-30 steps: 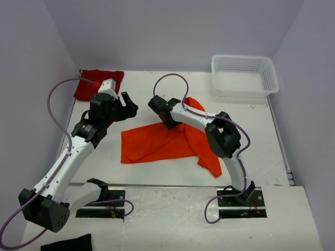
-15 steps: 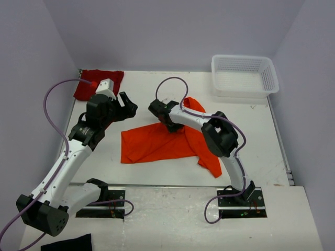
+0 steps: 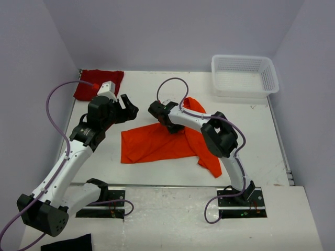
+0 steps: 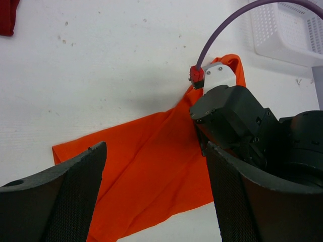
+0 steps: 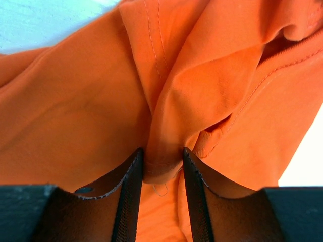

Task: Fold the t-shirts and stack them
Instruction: Flatten out the tshirt

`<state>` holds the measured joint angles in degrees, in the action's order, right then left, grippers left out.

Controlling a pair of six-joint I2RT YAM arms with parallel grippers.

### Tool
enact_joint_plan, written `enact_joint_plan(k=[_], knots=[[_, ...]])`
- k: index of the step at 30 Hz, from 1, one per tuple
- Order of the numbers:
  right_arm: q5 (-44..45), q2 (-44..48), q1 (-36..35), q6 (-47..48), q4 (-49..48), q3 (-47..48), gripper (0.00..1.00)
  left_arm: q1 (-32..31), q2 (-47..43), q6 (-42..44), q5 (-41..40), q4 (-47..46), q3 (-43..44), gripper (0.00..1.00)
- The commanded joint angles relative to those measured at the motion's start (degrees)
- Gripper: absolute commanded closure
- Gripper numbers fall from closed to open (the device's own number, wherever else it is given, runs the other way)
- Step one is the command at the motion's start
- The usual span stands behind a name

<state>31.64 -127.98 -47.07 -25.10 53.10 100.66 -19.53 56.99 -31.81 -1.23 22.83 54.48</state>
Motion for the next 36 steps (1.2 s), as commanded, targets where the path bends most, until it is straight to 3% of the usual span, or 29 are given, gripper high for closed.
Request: enact_joint_plan(k=[1, 30, 33, 36], knots=[[1.85, 2.12, -1.09, -2.32, 2.01, -0.64, 0.62, 0.11, -1.09, 1.40, 2.38, -2.44, -0.51, 0.20], [3.52, 2.04, -1.36, -1.71, 3.50, 3.31, 0.78, 0.11, -0.04, 1.14, 5.10, -4.37, -2.53, 0.20], [3.43, 1.95, -1.36, -1.35, 3.76, 4.28, 0.85, 0.11, 0.14, 1.05, 5.28, -4.64, -3.06, 0.20], [3.26, 1.60, -1.27, -0.74, 3.94, 5.07, 0.98, 0.11, 0.22, 1.14, 5.02, -4.64, -3.50, 0.20]])
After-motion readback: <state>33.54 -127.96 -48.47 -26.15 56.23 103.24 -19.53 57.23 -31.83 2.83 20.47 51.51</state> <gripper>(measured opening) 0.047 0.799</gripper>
